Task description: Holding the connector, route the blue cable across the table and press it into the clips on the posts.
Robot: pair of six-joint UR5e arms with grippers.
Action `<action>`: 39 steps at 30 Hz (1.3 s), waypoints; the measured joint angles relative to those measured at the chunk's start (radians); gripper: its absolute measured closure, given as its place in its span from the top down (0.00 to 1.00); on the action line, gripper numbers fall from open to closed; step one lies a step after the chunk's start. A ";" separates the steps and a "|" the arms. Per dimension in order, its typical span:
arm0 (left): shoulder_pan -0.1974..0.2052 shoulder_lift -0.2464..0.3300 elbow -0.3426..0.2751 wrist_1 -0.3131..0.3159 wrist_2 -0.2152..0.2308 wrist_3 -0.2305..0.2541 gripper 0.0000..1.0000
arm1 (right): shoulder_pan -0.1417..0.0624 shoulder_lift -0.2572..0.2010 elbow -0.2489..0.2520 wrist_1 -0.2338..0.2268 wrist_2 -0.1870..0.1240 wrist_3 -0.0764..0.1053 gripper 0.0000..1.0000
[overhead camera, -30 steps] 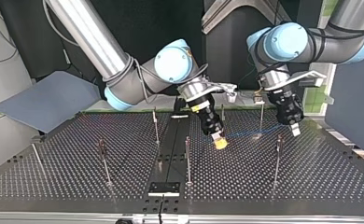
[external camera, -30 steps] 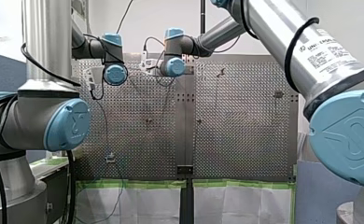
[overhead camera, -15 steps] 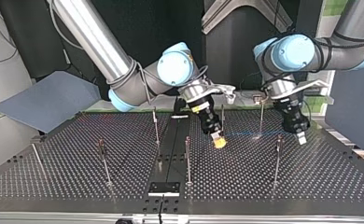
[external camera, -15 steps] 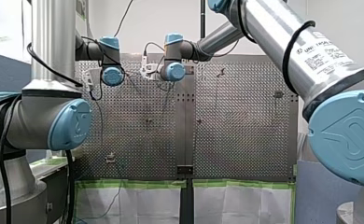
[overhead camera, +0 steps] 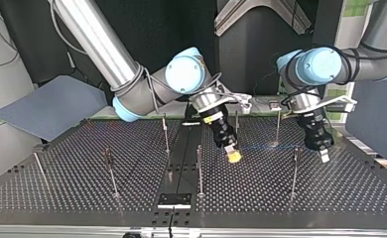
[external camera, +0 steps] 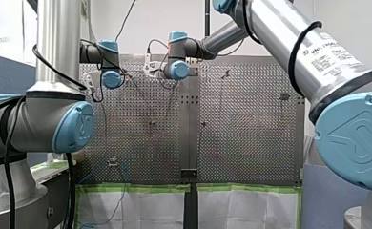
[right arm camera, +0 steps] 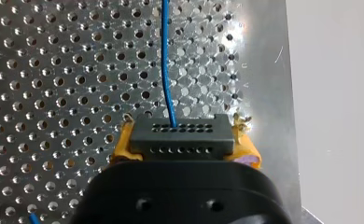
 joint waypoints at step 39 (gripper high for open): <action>0.072 -0.109 0.075 -0.064 0.089 -0.076 1.00 | -0.026 0.004 -0.029 0.039 0.039 -0.021 0.00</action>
